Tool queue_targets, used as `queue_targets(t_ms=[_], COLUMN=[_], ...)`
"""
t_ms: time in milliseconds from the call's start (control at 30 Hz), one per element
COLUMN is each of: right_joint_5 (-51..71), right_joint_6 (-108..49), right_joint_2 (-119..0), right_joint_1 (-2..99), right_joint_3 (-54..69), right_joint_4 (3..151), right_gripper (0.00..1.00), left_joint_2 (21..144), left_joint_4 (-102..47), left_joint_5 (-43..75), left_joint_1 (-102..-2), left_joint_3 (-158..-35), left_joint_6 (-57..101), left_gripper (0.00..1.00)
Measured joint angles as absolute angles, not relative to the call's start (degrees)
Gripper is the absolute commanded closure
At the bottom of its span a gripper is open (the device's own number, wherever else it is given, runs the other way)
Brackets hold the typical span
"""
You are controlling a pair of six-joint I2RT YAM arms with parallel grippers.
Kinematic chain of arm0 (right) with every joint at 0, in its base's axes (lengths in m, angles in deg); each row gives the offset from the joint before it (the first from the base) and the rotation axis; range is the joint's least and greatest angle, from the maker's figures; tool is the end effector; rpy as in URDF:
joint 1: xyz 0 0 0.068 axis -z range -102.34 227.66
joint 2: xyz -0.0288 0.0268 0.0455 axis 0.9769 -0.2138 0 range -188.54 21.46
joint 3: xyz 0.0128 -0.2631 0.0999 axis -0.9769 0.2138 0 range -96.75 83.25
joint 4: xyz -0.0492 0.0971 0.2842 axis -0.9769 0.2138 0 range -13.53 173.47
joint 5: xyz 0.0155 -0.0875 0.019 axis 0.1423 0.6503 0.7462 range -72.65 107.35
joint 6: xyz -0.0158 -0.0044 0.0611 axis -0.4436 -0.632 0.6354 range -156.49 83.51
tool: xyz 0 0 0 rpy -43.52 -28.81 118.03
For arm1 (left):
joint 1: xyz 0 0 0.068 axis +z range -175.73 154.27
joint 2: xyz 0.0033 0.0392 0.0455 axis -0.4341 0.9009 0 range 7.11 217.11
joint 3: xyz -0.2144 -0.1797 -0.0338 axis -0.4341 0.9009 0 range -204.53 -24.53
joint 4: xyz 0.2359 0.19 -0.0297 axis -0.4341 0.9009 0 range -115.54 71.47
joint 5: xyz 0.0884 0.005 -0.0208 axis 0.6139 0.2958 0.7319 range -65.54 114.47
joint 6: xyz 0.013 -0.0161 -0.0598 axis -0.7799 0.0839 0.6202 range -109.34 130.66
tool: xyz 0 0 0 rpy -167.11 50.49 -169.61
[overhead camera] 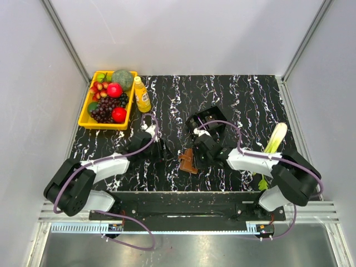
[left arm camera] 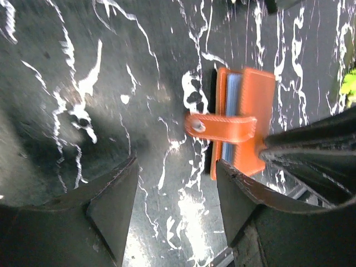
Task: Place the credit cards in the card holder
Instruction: Close the card holder at the center of the board.
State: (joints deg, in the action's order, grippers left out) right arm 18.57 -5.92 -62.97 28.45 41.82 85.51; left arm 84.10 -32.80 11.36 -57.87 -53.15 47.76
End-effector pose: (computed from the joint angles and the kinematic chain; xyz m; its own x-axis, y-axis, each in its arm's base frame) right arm 0.2112 0.2432 0.1347 -0.8241 -0.1767 -0.5382 -0.3824 0.8745 0.2984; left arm 0.2377 -0.1624 0.1228 -0.8438 -0.1637 -0.5111 0.1928 0.7963 -0.5734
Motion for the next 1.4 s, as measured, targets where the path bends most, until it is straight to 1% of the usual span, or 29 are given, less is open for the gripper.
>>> queue_targets(t_ms=[67,133,267,367,467,533,567,633,667,733,800,867,1000,1067,1100,1200,1333,1400], right_joint_5=[19.16,19.31,19.53,19.81,19.79,19.70,19.66,19.62,19.64,19.66,19.66,19.64,19.35,19.37,19.57,21.65,26.61,29.12], right_joint_6=[-5.49,-5.29,-5.12,-4.87,-4.85,-4.83,-4.83,-4.79,-4.77,-4.70,-4.61,-4.48,-4.22,-3.76,-3.45,-2.86,-1.05,0.22], right_joint_2=[-65.04,-67.23,-69.87,-70.22,-70.29,-70.38,-70.44,-70.44,-70.49,-70.57,-70.59,-70.66,-70.68,-70.42,-70.11,-68.15,-62.46,-59.71], right_joint_1=[28.40,28.36,28.32,28.29,28.29,28.29,28.29,28.27,28.25,28.25,28.25,28.25,28.25,28.21,28.14,28.10,28.10,28.14], right_joint_3=[40.27,38.48,36.07,35.85,35.85,35.81,35.77,35.74,35.72,35.68,35.66,35.59,35.33,35.29,35.31,35.53,36.29,36.62], right_joint_4=[85.90,86.03,85.79,85.68,85.66,85.57,85.57,85.55,85.55,85.55,85.55,85.53,85.75,85.75,85.73,86.01,86.78,86.84], right_gripper=[0.66,0.69,0.71,0.70,0.68,0.67,0.66,0.66,0.66,0.66,0.65,0.64,0.58,0.53,0.52,0.50,0.52,0.52], left_joint_2=[84.14,84.52,86.11,89.13,91.62,93.15,93.85,95.99,96.89,98.15,98.72,98.79,98.40,97.48,96.80,92.67,86.85,85.46], left_joint_4=[-35.49,-37.46,-41.57,-45.94,-49.24,-51.03,-51.62,-53.09,-53.83,-55.18,-55.29,-55.62,-55.10,-51.73,-49.46,-39.23,-23.10,-18.27], left_joint_5=[9.81,8.30,6.84,5.98,6.03,6.01,6.01,6.05,6.23,6.47,7.03,7.14,6.84,7.08,7.36,10.03,15.06,17.18], left_joint_1=[-58.44,-59.60,-62.66,-64.51,-65.26,-65.32,-65.34,-65.30,-65.26,-64.99,-64.91,-64.86,-64.71,-64.75,-64.91,-65.63,-65.89,-65.93], left_joint_3=[-51.01,-49.04,-48.36,-48.45,-49.08,-49.52,-49.87,-50.88,-51.14,-51.05,-50.94,-50.75,-50.88,-52.34,-53.39,-57.67,-65.67,-69.06], left_joint_6=[48.98,50.58,53.09,54.86,55.78,56.24,56.41,56.94,57.24,58.23,58.56,59.15,59.12,58.51,57.75,53.84,47.34,44.79], left_gripper=[0.38,0.37,0.37,0.37,0.37,0.42,0.44,0.58,0.61,0.74,0.83,1.00,1.00,1.00,1.00,1.00,1.00,1.00])
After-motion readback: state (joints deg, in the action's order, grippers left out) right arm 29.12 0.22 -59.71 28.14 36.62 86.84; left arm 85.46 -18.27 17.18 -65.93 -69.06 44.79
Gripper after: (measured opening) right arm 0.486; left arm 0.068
